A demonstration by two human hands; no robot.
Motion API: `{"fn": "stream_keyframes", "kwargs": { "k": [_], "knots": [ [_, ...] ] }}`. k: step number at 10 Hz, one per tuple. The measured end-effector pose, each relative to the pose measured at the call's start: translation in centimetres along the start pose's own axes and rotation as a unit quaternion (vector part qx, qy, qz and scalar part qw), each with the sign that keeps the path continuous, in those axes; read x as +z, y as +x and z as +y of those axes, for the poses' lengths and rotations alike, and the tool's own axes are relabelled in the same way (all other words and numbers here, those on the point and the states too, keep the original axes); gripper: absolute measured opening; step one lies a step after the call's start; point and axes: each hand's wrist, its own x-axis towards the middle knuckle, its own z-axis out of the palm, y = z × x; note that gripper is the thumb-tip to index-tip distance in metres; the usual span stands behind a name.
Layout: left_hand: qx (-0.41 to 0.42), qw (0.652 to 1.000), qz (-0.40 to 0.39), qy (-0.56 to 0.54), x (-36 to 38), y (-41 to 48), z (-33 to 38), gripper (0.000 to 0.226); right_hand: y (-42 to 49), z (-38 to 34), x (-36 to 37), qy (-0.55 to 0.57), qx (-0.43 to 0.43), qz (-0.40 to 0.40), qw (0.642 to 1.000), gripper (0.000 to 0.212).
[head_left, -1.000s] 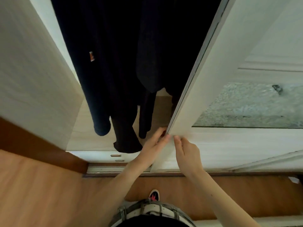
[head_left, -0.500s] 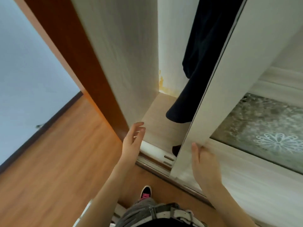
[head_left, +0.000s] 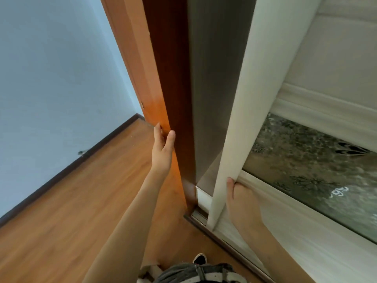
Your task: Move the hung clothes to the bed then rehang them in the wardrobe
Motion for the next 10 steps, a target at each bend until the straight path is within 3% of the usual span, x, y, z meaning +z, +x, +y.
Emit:
{"fn": "stream_keyframes", "kwargs": {
  "k": [1, 3, 5, 7, 9, 10],
  "knots": [
    [-0.007, 1.0, -0.022, -0.017, -1.3, 0.7, -0.5, 0.062, 1.6, -2.6, 0.8, -0.028, -0.033, -0.011, 0.999, 0.073],
    [-0.013, 0.998, -0.056, 0.011, -2.7, 1.9, -1.3, 0.074, 4.2, -7.6, 1.9, -0.026, -0.051, -0.027, 0.998, 0.055],
    [-0.023, 0.996, -0.078, 0.027, -3.3, 2.1, -0.7, 0.072, 6.2, -10.9, 3.4, -0.007, -0.08, -0.037, 0.996, 0.054],
    [-0.023, 0.994, -0.097, 0.04, -3.4, 1.9, -0.4, 0.066, 5.9, -11.7, 3.3, -0.091, -0.091, -0.031, 0.991, 0.051],
    [-0.04, 0.989, -0.131, 0.048, -3.9, 1.6, 1.6, 0.064, 4.8, -11.1, -0.2, 0.004, -0.032, -0.161, 0.986, 0.044],
    [0.016, 0.996, -0.005, 0.09, -4.4, 0.0, 5.3, 0.036, 2.4, -9.3, -7.0, 0.133, -0.022, -0.189, 0.973, 0.034]
  ]
}}
